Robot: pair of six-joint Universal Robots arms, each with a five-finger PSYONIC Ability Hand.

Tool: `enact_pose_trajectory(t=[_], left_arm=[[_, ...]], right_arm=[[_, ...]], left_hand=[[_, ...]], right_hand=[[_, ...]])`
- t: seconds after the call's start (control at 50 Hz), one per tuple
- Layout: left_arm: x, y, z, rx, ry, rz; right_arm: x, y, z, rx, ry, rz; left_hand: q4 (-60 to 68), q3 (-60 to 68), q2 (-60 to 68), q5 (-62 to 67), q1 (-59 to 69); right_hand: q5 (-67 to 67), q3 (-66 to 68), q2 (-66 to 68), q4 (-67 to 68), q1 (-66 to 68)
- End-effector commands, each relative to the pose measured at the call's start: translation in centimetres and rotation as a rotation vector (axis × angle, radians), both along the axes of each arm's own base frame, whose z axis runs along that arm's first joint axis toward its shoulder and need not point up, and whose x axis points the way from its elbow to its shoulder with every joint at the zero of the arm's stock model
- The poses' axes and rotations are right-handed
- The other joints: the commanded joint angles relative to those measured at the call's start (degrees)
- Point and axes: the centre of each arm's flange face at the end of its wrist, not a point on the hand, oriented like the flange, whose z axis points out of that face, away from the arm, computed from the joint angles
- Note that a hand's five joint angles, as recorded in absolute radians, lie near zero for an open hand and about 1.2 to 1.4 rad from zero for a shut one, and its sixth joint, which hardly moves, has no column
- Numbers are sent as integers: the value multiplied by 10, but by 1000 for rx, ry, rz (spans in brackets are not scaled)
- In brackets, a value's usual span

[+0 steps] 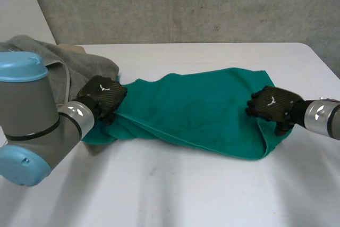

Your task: Fold the laundry.

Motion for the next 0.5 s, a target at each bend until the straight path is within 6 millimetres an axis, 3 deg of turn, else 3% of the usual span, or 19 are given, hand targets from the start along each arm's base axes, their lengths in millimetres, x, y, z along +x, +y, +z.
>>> enact_pose_trajectory(t=[0.02,0.22,0.32,0.38,0.46,0.5], left_arm=[[-1,-11,0,-8,0,19],[0,-19,0,-17,-5,34],[2,-22,0,-17,-4,51],[3,-22,0,-14,-3,57],[4,-21,1,-1,9,64],[4,-18,2,8,13,63]], right_arm=[[4,-6,-18,22,81,17],[3,-16,-30,-1,115,6],[-2,-18,-34,18,113,-11],[-6,-18,-37,28,118,-21],[-16,-22,-33,34,109,-63],[-19,-24,-28,28,97,-82]], left_hand=[[110,115,113,139,123],[110,115,113,139,123],[110,115,113,139,123],[110,115,113,139,123],[110,115,113,139,123],[110,115,113,139,123]], right_hand=[[26,14,15,-203,10],[103,91,92,-126,87],[293,281,282,64,277],[307,295,296,78,291],[510,498,499,281,494],[511,498,499,281,495]])
